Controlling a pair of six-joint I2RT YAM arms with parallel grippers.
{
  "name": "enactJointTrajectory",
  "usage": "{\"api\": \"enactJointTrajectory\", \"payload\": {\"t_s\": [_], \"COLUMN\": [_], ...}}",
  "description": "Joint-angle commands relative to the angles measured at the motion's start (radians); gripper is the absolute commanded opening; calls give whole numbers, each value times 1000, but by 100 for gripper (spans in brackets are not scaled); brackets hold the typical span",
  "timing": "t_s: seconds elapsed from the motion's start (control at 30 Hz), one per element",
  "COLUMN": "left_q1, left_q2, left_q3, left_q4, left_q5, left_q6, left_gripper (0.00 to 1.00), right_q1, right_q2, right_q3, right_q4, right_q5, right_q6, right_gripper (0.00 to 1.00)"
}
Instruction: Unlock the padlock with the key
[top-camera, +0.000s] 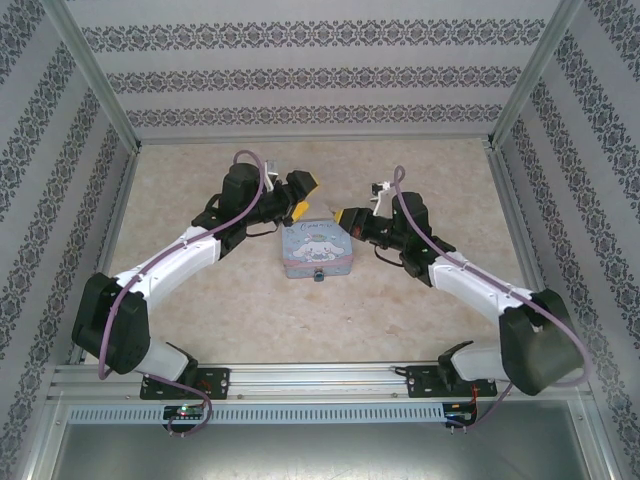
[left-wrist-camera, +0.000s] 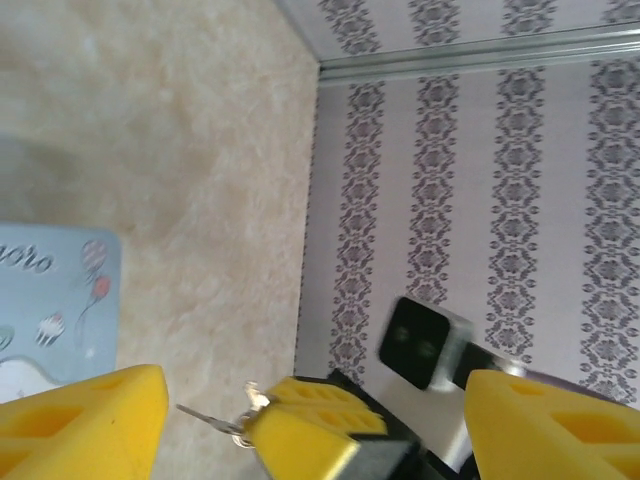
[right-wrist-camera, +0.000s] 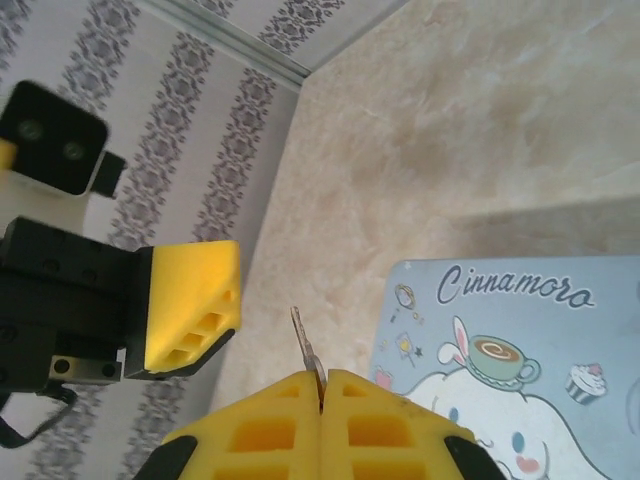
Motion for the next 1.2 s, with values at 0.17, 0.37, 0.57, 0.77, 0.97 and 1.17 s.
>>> {"api": "enactJointTrajectory", "payload": {"t_s": [0.17,0.37,0.57,0.77,0.97,1.17], "left_q1": [4,-9,-31,-64,-80,-83], "left_q2": [15,27,55,85,98,95], "left_q3": [-52,-50,-22,5,16,16], "left_q4": [25,31,19,25,30,31], "left_q5": [55,51,50,43,35,35], "left_q6": [-217,-268,-281,-295,-302,-306], "left_gripper": [64,61,58,53,46,37], "right_q1": [136,232,320,355,361,361], "right_q2": [-99,-88,-64,-32,-9,0], "right_q3": [101,141,178,202,208,206], "right_q4": [-321,-335,-328,-315,-314,-312], "right_q5": [387,571,700,738,758,777], "right_q6": [-388,-526,-652,-713,-741,-745], "right_gripper": [0,0,0,0,0,0]}}
